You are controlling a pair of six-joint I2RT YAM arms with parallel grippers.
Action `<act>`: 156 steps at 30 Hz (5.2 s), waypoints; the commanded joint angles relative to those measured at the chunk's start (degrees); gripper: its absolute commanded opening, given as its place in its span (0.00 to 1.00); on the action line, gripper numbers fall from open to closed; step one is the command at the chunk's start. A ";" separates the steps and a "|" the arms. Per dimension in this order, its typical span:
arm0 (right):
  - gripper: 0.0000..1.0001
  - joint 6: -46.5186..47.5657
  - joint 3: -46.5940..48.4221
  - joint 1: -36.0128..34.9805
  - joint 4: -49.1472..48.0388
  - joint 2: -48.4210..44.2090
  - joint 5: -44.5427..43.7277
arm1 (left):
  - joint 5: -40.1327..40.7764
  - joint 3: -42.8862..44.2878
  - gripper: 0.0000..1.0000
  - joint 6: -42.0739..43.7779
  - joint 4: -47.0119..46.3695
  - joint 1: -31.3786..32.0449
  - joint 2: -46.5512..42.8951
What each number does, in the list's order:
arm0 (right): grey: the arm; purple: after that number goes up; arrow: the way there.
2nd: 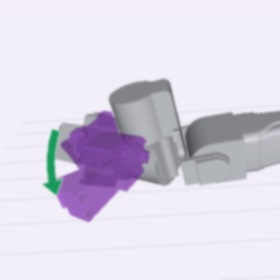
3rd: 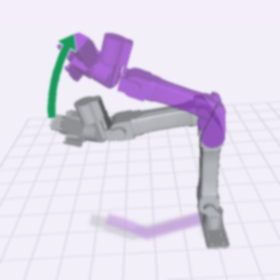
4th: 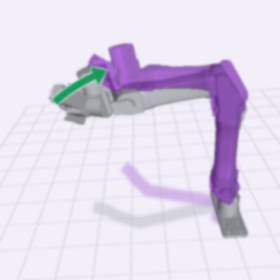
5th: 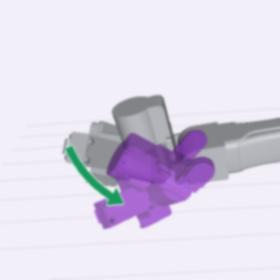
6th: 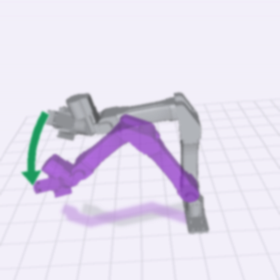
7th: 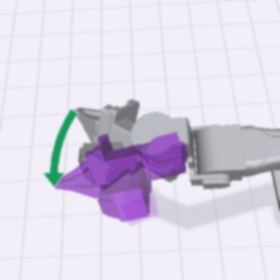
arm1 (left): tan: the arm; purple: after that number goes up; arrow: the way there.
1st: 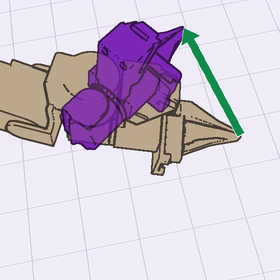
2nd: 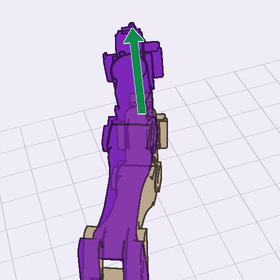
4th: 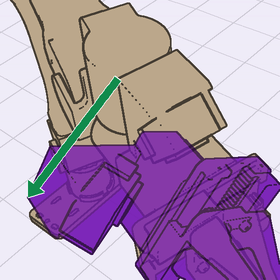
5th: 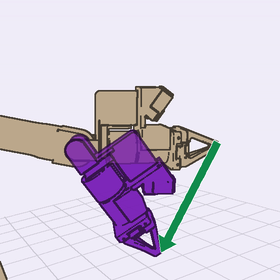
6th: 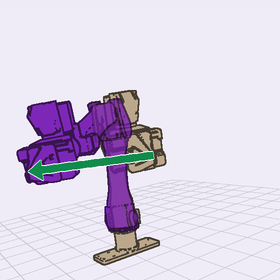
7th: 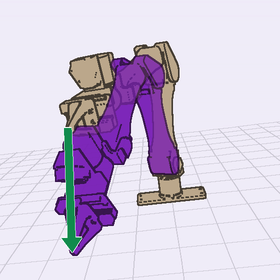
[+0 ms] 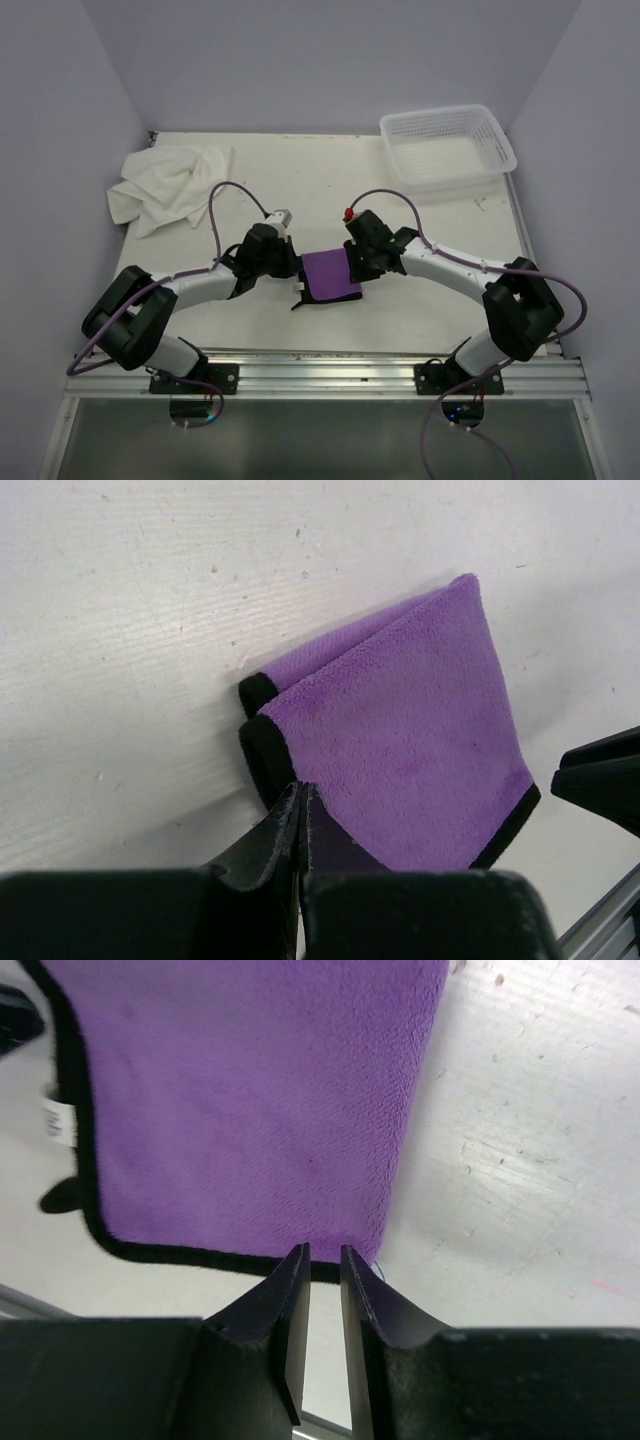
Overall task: Roll the towels
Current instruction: Fold the towel
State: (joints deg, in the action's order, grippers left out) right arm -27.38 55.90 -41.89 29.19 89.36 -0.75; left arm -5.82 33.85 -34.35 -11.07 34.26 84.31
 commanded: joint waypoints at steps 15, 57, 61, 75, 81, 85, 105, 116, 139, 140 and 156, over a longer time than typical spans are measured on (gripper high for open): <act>0.45 -6.10 -2.81 0.05 -0.62 -7.89 -4.17 | -0.94 7.10 0.02 1.83 4.13 0.19 -3.02; 0.29 -8.49 3.51 0.93 -4.05 -4.56 -6.28 | -2.79 13.62 0.00 3.23 -0.53 2.48 12.29; 0.08 -8.48 8.77 1.02 -6.07 2.11 -4.88 | -1.39 13.97 0.00 3.67 1.75 2.48 8.77; 0.00 -10.50 13.71 1.02 -11.26 14.52 -0.92 | 2.13 9.93 0.00 5.61 2.90 0.63 6.12; 0.00 -10.16 13.62 0.93 -11.17 15.23 -1.00 | 3.98 7.82 0.00 4.99 1.84 0.63 7.79; 0.00 -9.98 13.80 1.02 -11.09 15.58 -1.00 | 5.21 7.38 0.00 4.99 1.58 0.63 8.76; 0.00 -7.78 12.31 6.73 -10.64 15.31 -0.39 | 5.56 8.17 0.00 4.82 1.40 0.63 10.52; 0.00 -7.43 11.07 7.79 -11.70 18.48 -0.30 | 5.56 8.17 0.00 5.17 1.75 0.54 10.52; 0.23 -4.27 16.17 8.93 -5.11 11.46 -0.30 | 5.12 6.85 0.00 4.47 1.23 0.63 8.50; 0.26 -4.26 16.08 8.93 -4.67 10.58 -0.65 | 5.12 6.50 0.00 4.29 1.23 0.63 8.41; 0.53 -10.15 -2.97 8.75 -8.18 -4.19 4.88 | 4.42 4.65 0.00 3.59 0.61 0.63 6.13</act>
State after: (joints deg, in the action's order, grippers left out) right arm -35.07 55.99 -33.06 22.63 87.07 1.41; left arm -2.07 39.42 -30.85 -9.82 35.00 92.07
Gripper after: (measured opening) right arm 0.516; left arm 0.005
